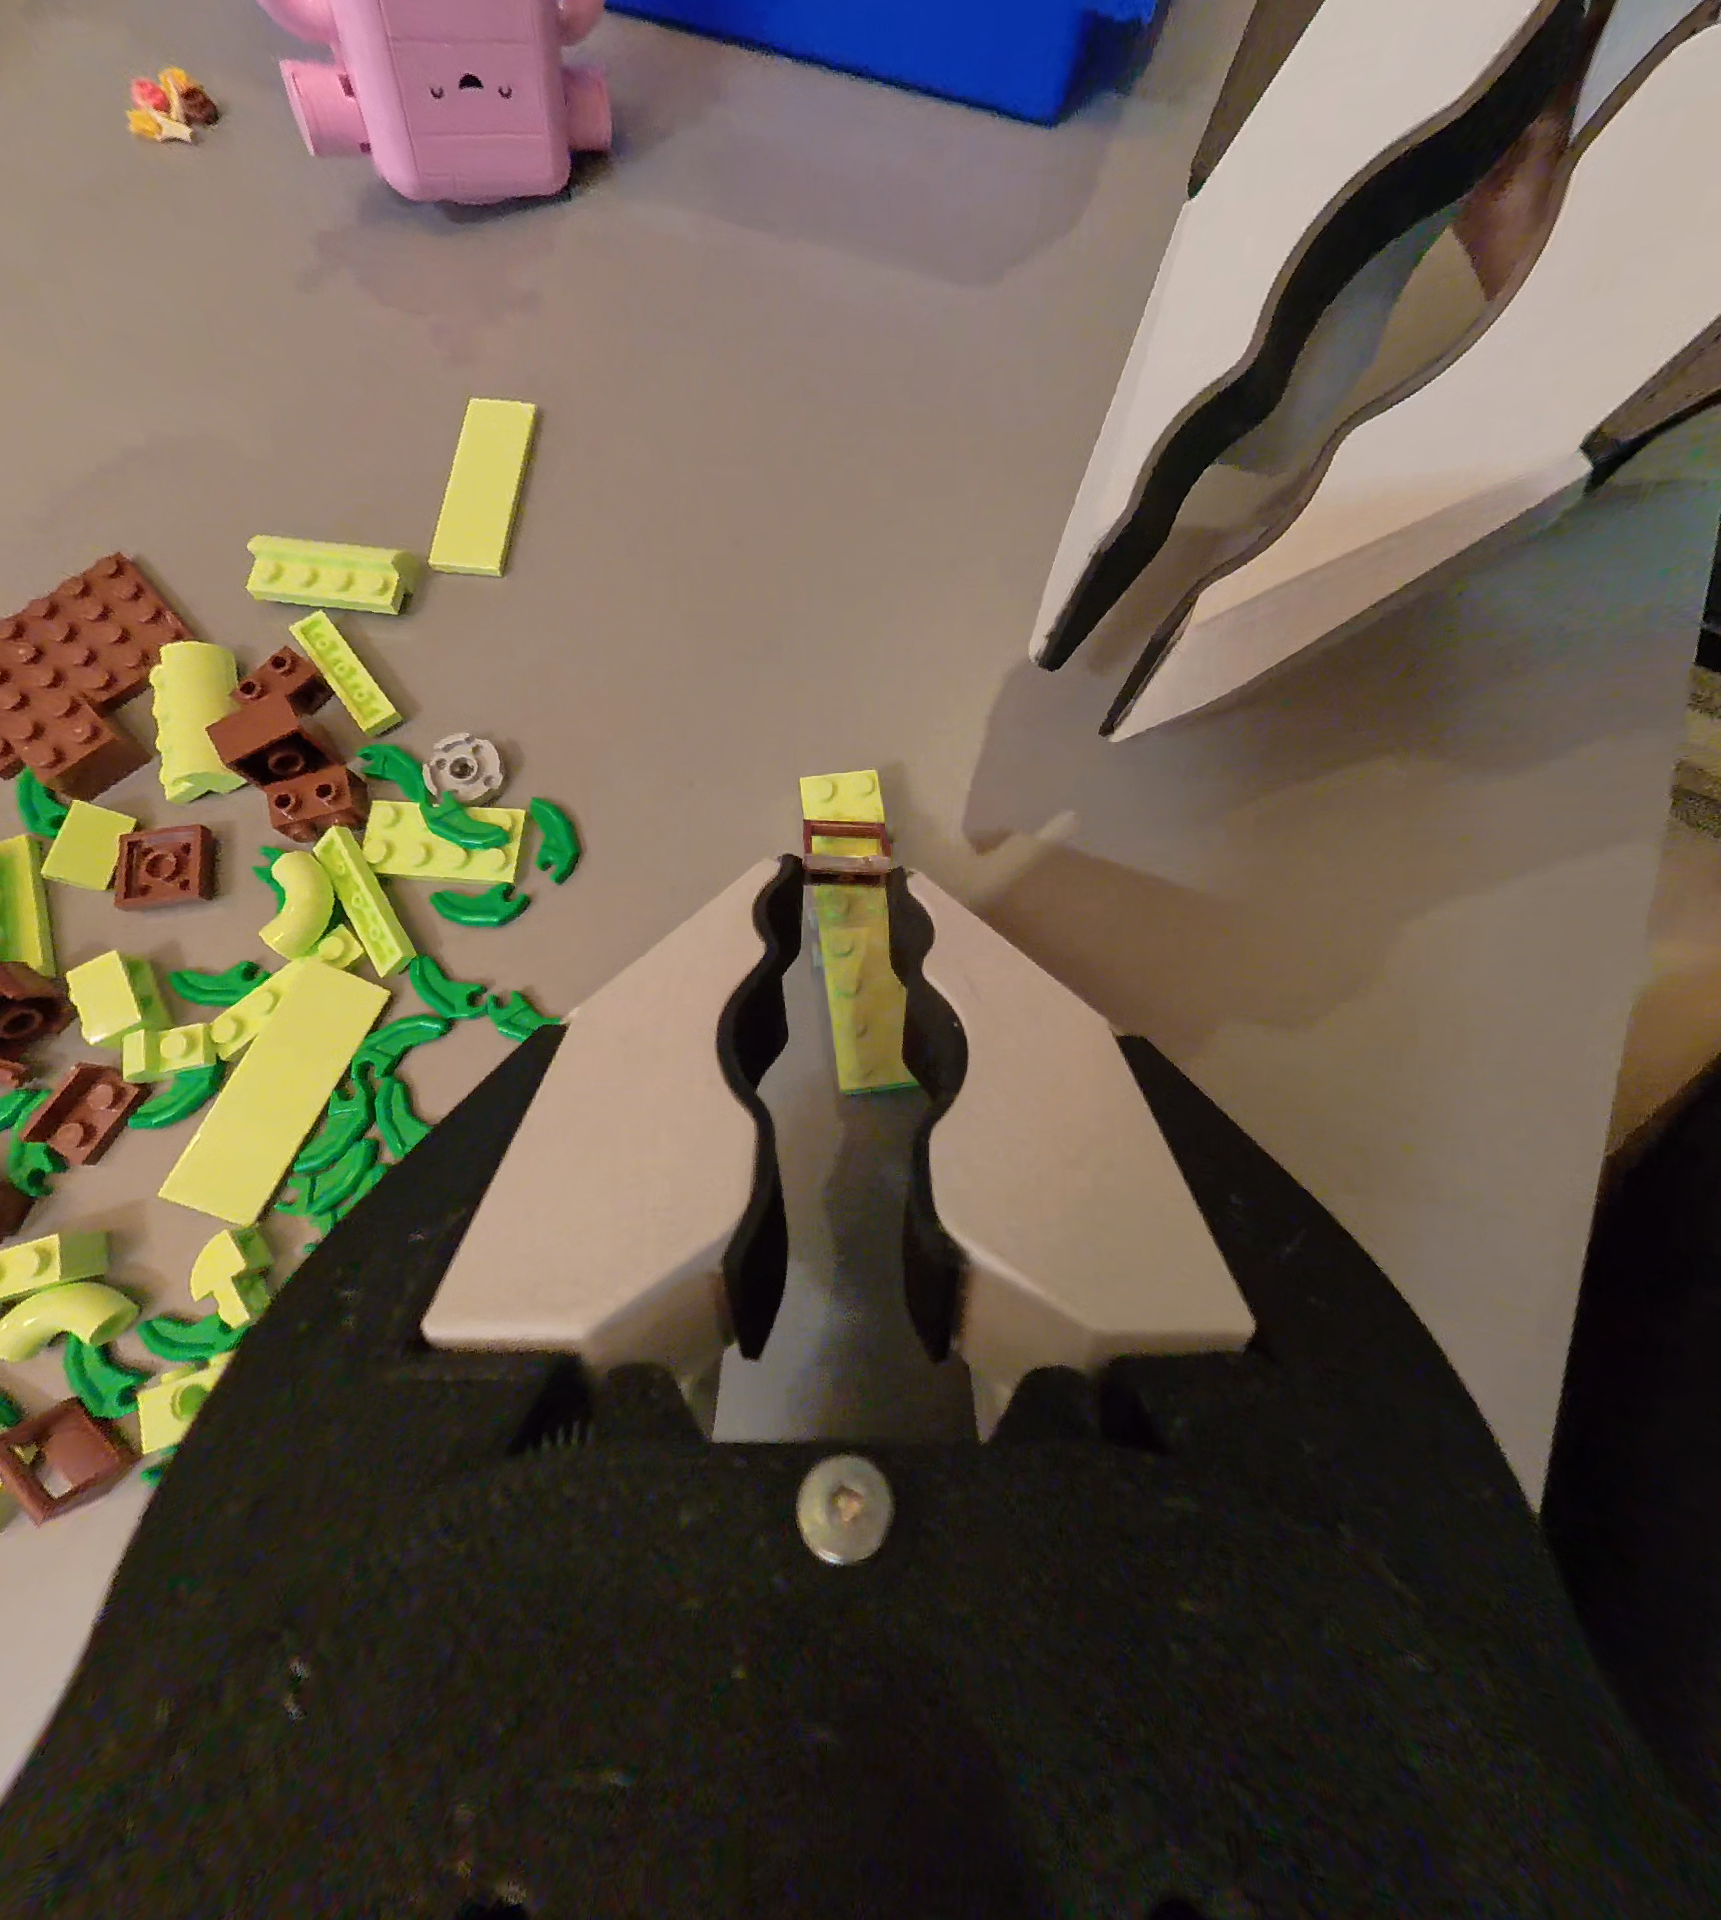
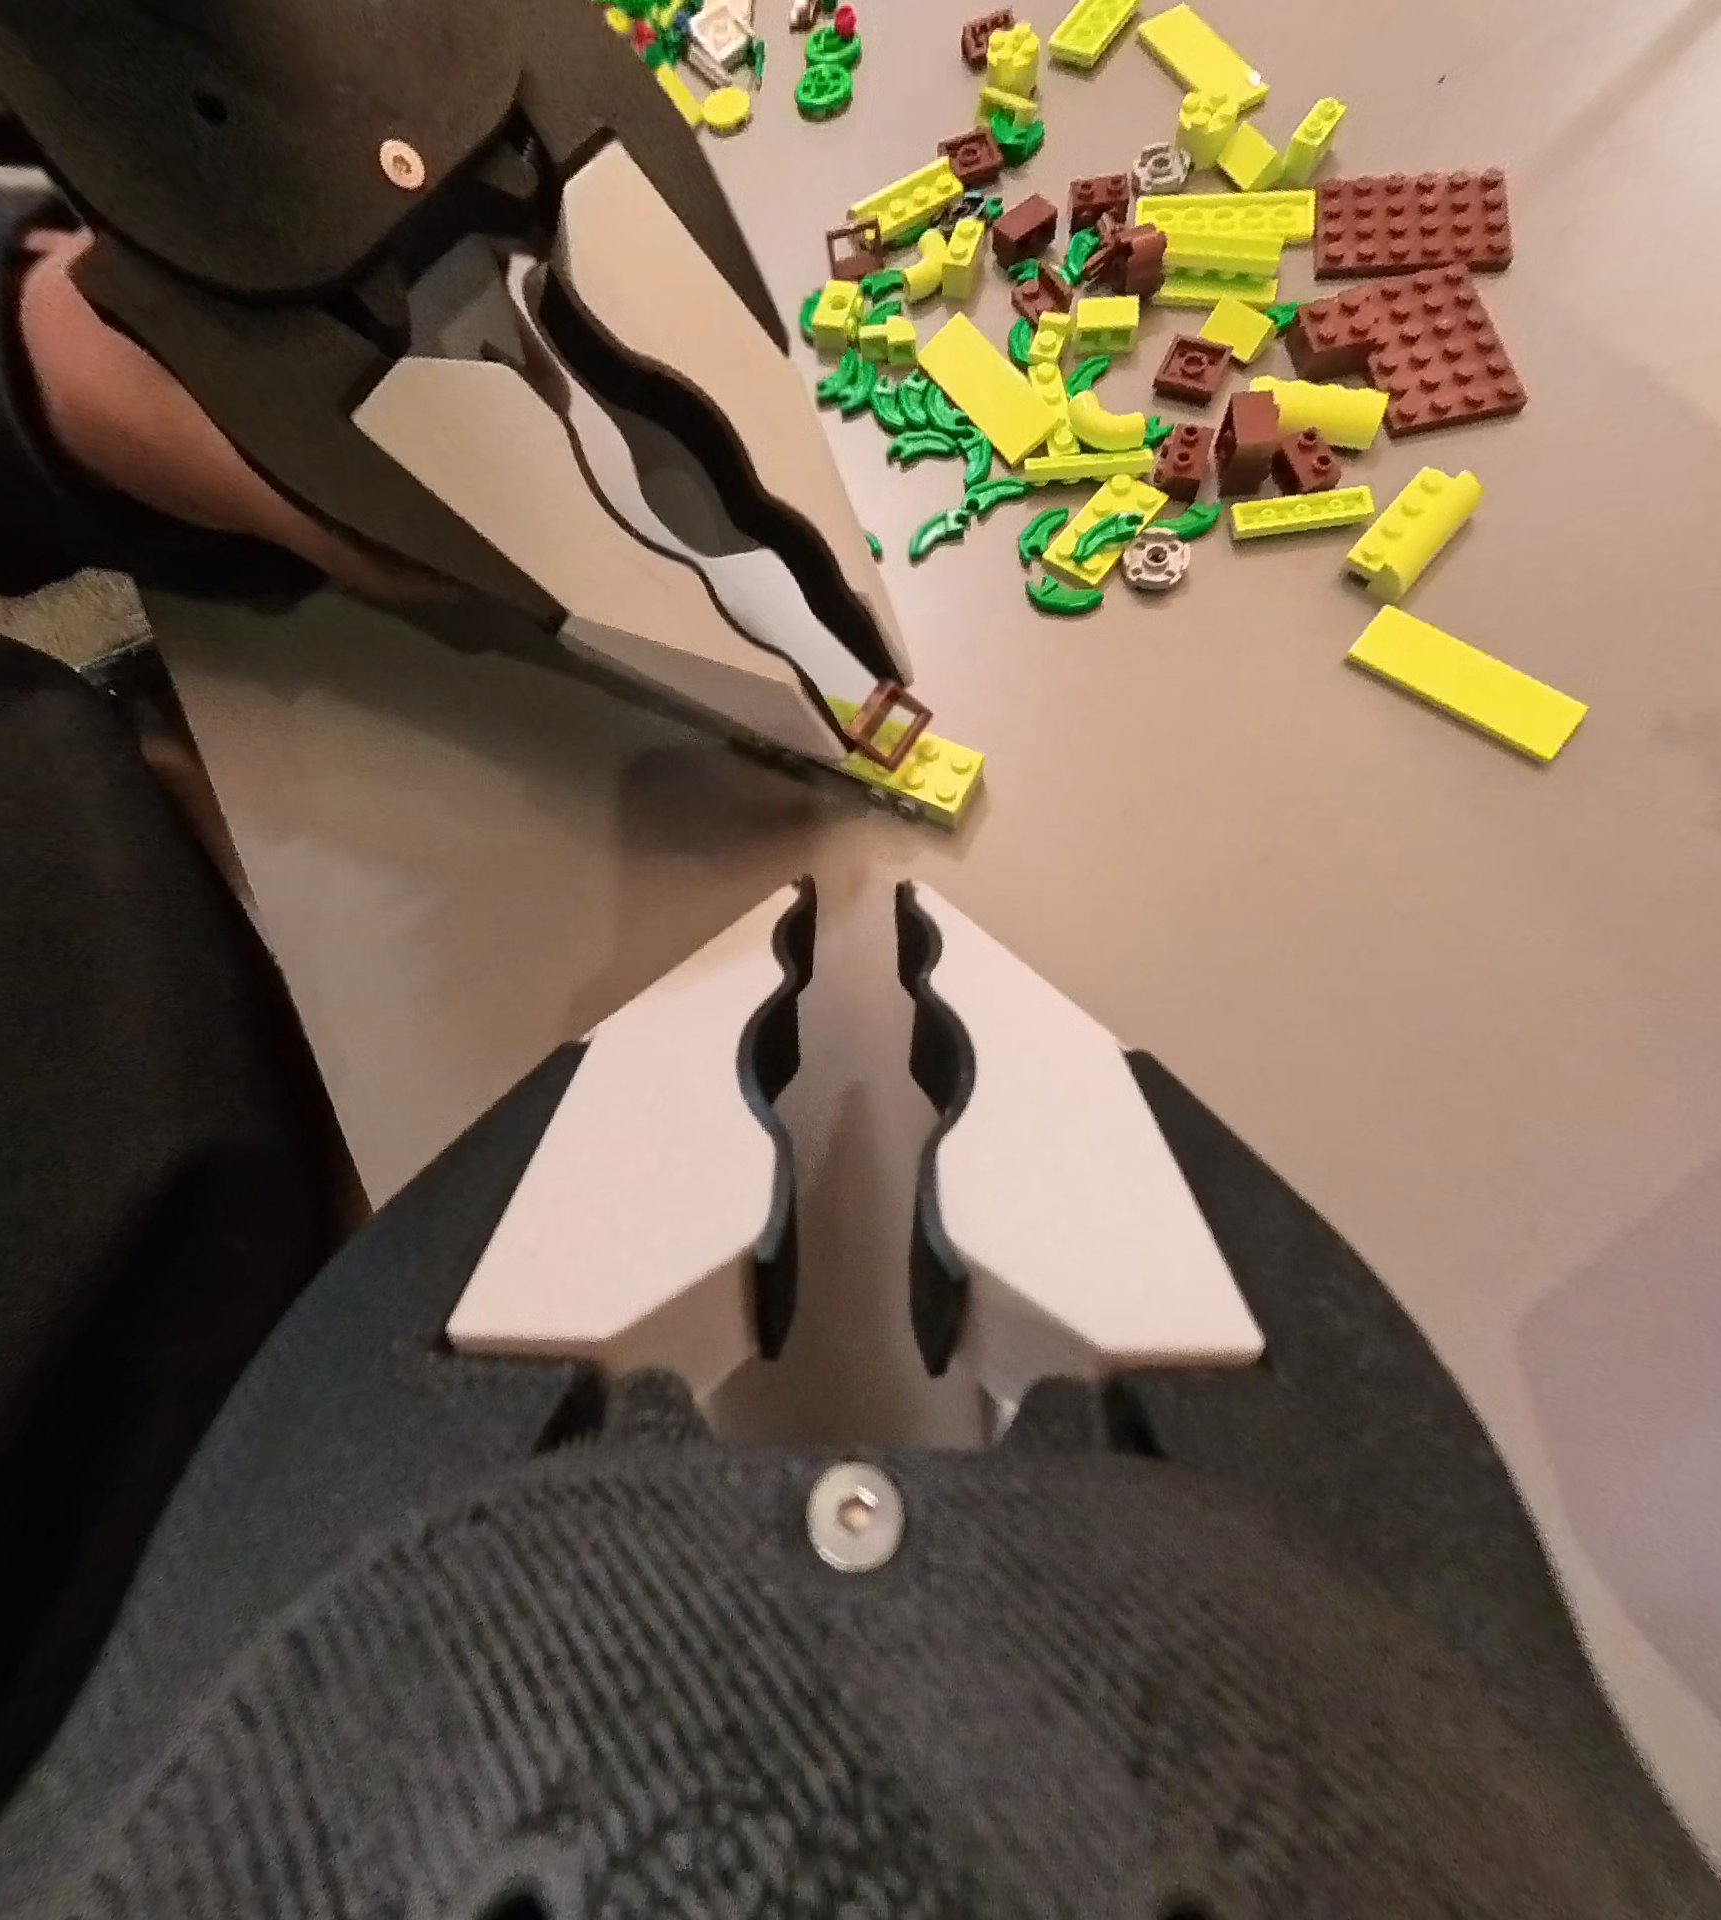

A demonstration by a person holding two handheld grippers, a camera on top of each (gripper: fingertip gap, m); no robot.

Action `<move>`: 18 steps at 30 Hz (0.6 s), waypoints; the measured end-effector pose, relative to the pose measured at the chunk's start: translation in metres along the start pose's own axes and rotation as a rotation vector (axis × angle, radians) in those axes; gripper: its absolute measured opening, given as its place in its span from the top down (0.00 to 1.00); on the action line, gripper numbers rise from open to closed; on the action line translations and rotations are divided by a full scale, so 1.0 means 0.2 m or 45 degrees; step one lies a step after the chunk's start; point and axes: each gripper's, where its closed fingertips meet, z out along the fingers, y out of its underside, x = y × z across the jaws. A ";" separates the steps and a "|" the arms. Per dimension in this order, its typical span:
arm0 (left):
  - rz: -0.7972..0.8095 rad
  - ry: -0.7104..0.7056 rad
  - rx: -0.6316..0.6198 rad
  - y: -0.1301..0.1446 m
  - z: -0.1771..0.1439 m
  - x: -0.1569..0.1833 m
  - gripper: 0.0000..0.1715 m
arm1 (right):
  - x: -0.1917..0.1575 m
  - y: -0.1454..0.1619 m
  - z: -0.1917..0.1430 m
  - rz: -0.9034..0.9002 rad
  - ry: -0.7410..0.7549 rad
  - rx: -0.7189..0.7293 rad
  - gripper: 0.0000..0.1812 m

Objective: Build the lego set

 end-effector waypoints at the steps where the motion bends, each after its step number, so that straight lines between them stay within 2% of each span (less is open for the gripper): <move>1: -0.004 -0.005 0.016 -0.01 -0.01 0.01 0.91 | 0.00 -0.01 0.00 0.005 -0.002 0.025 0.92; 7: -0.044 -0.013 0.109 -0.10 -0.07 0.02 0.91 | 0.04 -0.11 -0.02 0.070 -0.008 0.240 0.91; 11: -0.103 0.046 0.185 -0.16 -0.09 0.05 0.91 | 0.13 -0.27 -0.12 0.136 0.065 0.541 0.91; 15: -0.202 0.104 0.299 -0.26 -0.12 0.05 0.91 | 0.18 -0.35 -0.24 0.296 -0.023 0.882 0.91; 18: -0.249 0.129 0.422 -0.34 -0.16 0.05 0.92 | 0.17 -0.32 -0.31 0.362 -0.144 0.977 0.91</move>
